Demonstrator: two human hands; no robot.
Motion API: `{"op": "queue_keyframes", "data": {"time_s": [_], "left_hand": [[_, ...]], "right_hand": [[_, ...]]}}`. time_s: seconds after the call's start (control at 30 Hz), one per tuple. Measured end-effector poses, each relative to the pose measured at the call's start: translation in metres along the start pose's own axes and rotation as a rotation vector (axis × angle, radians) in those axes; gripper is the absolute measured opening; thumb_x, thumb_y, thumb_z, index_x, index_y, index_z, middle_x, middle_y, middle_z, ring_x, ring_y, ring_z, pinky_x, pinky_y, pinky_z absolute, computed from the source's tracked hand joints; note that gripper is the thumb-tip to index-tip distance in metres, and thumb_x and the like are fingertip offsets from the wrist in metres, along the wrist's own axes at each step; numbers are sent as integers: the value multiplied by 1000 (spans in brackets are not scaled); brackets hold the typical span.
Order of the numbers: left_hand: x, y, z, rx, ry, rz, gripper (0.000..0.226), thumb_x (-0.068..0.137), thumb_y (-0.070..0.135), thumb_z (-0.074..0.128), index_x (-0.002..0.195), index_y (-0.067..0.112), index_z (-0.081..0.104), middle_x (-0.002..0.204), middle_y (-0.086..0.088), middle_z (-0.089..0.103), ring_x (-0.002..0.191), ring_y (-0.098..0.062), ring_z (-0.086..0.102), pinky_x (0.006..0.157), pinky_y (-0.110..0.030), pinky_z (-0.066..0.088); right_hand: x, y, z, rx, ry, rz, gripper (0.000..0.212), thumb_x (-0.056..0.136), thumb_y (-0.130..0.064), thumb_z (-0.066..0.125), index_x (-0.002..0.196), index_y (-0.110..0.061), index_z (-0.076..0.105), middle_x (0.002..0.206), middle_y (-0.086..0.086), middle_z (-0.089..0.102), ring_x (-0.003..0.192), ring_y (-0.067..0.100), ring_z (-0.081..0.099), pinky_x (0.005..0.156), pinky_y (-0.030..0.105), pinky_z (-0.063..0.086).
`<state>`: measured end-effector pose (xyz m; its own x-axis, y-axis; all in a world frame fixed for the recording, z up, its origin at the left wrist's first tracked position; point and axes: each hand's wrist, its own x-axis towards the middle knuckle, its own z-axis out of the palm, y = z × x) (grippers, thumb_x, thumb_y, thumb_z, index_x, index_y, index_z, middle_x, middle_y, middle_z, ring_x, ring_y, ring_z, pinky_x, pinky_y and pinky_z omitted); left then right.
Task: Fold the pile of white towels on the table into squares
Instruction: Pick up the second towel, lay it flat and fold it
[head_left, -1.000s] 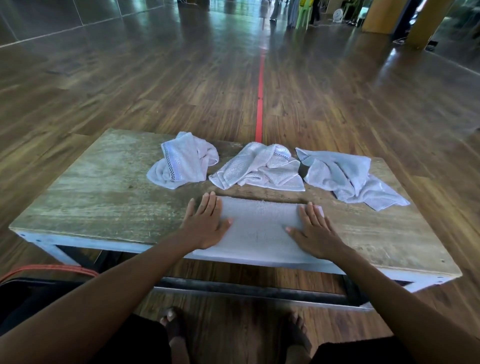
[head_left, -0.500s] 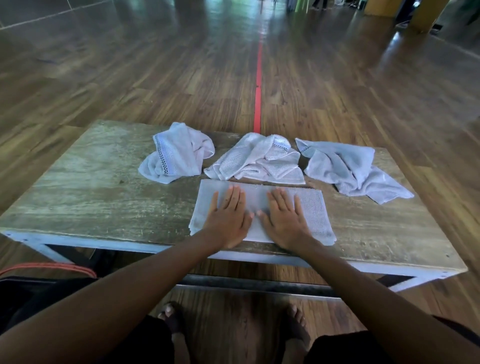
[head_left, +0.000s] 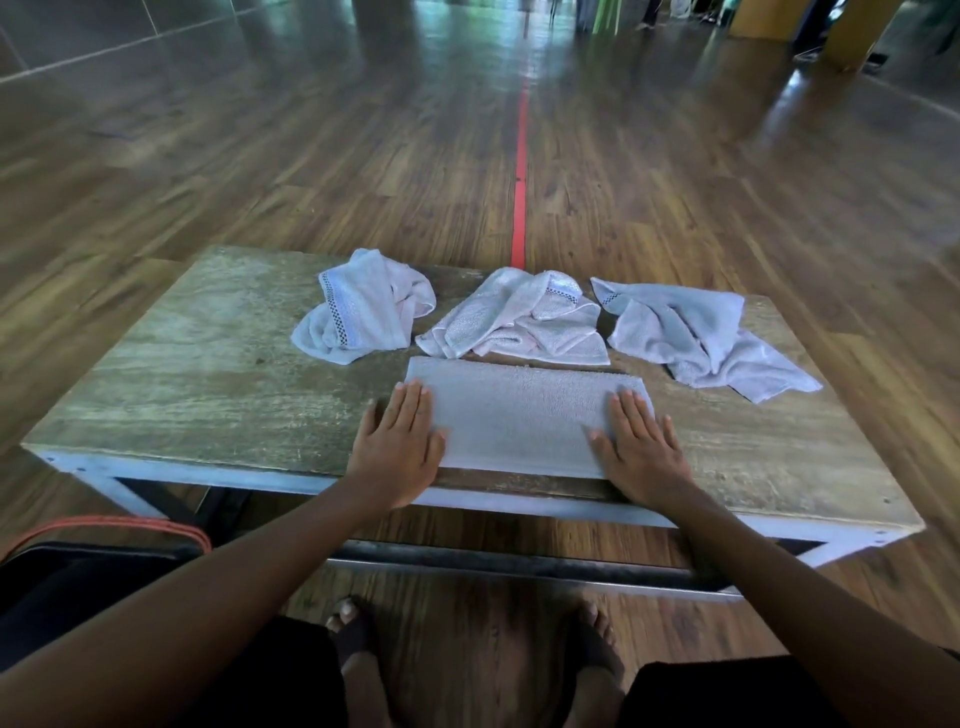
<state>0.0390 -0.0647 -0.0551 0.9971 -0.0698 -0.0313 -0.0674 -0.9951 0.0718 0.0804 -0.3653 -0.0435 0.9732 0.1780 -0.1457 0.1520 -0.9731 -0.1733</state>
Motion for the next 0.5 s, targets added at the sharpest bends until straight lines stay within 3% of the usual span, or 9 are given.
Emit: {"op": "queue_keyframes", "data": {"time_s": [0.13,0.2,0.3,0.4,0.5], "left_hand": [[-4,-5,-4,9,-22,-30,84,80,51,-14,150,7,-1,159,-9,-4,147,-21,-6,118,-48,-1],[-2,-5,-6,-7,-43,-53,72,91,48,-2,150,7,-1,159,-9,-4,147,-21,-7,118,-48,-3],[3,-6,-12,-50,-69,-108,63,100,42,14,150,6,0,159,-11,-1,147,-22,-5,118,-47,-4],[4,-7,-17,-112,19,-181,62,99,41,26,149,6,14,154,-14,24,143,-28,19,116,-47,12],[-7,-1,-23,-182,122,-284,51,96,37,36,139,9,35,135,-12,45,126,-30,39,104,-45,29]], "right_hand": [[2,18,-7,19,-61,49,77,93,-62,14,151,-15,-6,159,4,-13,146,16,-12,118,42,-8],[3,27,-12,8,-85,71,79,92,-63,14,152,-14,-4,160,6,-9,147,20,-9,118,43,-8],[8,34,-20,-111,26,46,72,96,-56,18,150,-8,13,160,8,9,147,23,7,118,46,2],[18,13,-33,-211,197,-51,61,96,-47,22,141,-10,36,149,10,38,137,27,32,112,45,19],[35,-31,-44,-210,265,-197,48,96,-39,35,134,-13,47,135,10,51,127,28,43,104,41,25]]}}
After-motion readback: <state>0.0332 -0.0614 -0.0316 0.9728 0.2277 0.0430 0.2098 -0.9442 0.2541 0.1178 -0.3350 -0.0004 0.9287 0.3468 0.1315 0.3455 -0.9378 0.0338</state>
